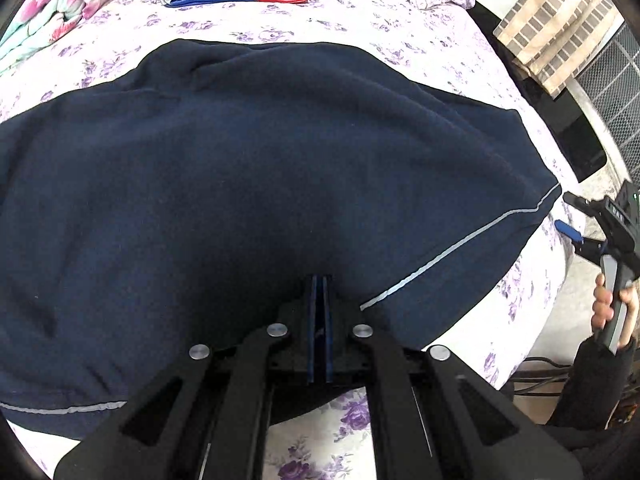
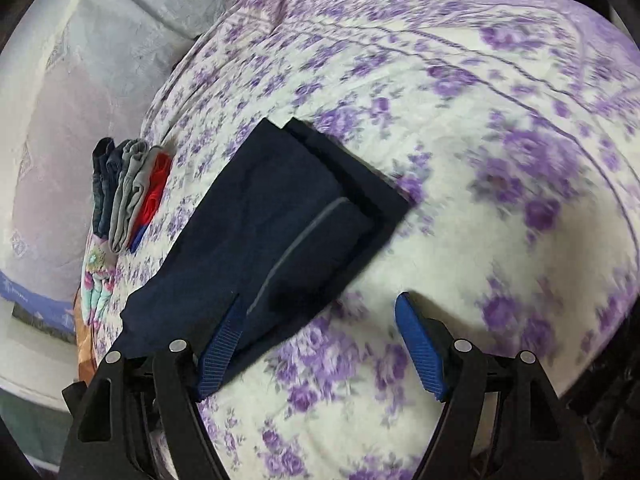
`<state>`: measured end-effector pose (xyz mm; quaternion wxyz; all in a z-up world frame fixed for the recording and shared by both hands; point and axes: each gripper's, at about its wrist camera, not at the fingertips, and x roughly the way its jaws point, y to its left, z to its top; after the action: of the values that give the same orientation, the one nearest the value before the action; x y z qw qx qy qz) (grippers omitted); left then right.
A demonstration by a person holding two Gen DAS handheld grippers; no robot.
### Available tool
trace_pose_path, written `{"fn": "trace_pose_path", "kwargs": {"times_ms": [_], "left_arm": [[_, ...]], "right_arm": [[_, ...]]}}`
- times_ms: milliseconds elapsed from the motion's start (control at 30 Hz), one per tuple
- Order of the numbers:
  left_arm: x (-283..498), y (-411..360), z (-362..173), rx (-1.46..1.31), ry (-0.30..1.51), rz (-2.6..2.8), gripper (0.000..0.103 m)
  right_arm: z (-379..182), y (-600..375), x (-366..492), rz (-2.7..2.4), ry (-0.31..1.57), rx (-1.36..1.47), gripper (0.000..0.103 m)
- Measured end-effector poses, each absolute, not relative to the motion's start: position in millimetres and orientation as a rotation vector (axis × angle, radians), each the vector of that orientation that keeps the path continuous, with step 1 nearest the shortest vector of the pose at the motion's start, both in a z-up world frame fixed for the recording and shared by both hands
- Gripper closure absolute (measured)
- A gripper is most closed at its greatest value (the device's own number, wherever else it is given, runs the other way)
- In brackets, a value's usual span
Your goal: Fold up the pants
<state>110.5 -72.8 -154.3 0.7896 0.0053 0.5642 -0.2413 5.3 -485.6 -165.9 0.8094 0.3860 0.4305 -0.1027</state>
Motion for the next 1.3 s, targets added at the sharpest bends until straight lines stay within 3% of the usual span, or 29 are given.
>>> {"fn": "trace_pose_path", "kwargs": {"times_ms": [300, 400, 767, 1067, 1300], "left_arm": [[115.5, -75.5, -153.0, -0.004, 1.258, -0.470, 0.101], [114.1, -80.8, -150.7, 0.020, 1.258, -0.448, 0.101], [146.3, -163.1, -116.3, 0.004, 1.260, -0.629, 0.101], [179.5, -268.2, -153.3, -0.077, 1.318, -0.784, 0.101], [178.8, -272.5, -172.6, -0.107, 1.321, -0.785, 0.101]], "right_arm": [[-184.4, -525.9, 70.0, -0.054, 0.890, 0.895, 0.026], [-185.2, -529.2, 76.0, -0.022, 0.903, 0.861, 0.078], [-147.5, -525.0, 75.3, 0.022, 0.889, 0.768, 0.079], [-114.7, -502.8, 64.5, 0.040, 0.844, 0.675, 0.078], [-93.2, -475.5, 61.4, 0.060, 0.822, 0.594, 0.078]]}}
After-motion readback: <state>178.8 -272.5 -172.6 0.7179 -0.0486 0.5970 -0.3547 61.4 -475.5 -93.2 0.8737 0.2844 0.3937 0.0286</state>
